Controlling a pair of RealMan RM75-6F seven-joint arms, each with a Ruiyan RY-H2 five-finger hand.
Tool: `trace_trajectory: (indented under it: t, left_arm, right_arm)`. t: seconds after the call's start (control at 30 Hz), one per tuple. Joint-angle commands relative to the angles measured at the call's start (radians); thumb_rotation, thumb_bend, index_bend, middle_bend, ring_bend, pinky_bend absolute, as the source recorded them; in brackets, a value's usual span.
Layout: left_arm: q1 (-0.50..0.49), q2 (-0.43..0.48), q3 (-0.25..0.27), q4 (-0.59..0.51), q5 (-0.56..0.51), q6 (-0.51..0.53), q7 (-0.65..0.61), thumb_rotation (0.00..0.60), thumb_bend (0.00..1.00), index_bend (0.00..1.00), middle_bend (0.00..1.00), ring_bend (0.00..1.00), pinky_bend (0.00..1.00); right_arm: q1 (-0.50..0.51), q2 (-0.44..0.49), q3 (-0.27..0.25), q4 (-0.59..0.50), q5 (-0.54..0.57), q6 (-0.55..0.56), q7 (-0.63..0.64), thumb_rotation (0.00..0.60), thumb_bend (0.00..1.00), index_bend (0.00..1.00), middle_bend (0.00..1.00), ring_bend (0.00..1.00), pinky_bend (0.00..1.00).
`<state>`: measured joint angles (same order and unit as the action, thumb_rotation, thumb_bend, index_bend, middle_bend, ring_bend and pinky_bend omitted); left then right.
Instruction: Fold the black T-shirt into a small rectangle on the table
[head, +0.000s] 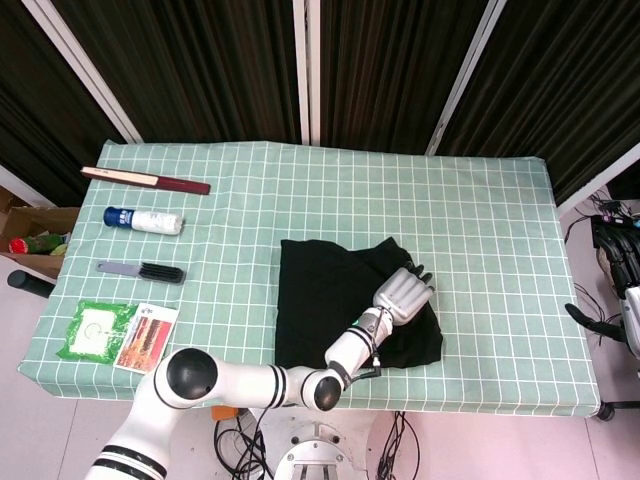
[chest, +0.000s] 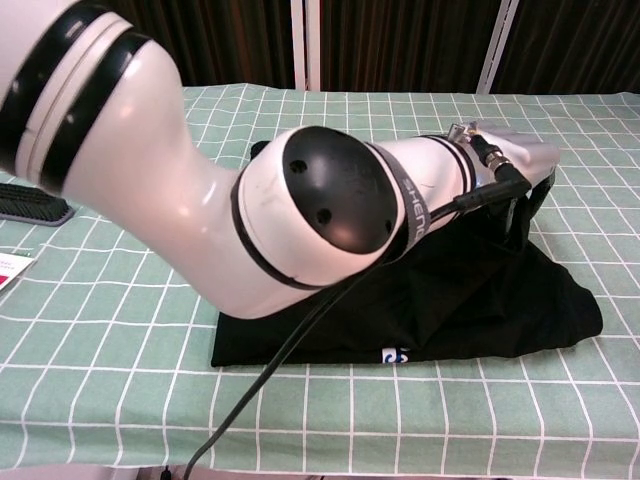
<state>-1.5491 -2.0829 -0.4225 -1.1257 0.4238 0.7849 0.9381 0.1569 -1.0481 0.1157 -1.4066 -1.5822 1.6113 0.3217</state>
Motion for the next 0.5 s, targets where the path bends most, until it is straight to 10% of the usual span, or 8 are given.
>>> trace_trajectory:
  t: [0.03,0.2,0.5]
  left_arm:
    - [0.044,0.047,-0.021,-0.073,0.023,0.033,-0.078,0.427,0.1,0.14,0.08,0.08,0.18]
    - [0.194,0.265,0.04,-0.373,0.08,0.166,-0.107,0.375,0.09,0.14,0.08,0.08,0.18]
    - [0.558,0.695,0.276,-0.816,0.33,0.447,-0.245,0.449,0.09,0.14,0.08,0.08,0.18]
  right_arm:
    - [-0.002,0.001,-0.003,0.004,-0.005,0.001,0.005,0.6,0.02,0.0,0.06,0.02,0.08]
    - [-0.001,0.002,-0.025,0.018,-0.039,-0.006,0.027,0.6,0.04,0.0,0.07,0.02,0.08]
    - [0.116,-0.046,-0.131,-0.022,-0.226,-0.188,0.007,0.6,0.18,0.11,0.24,0.1,0.23]
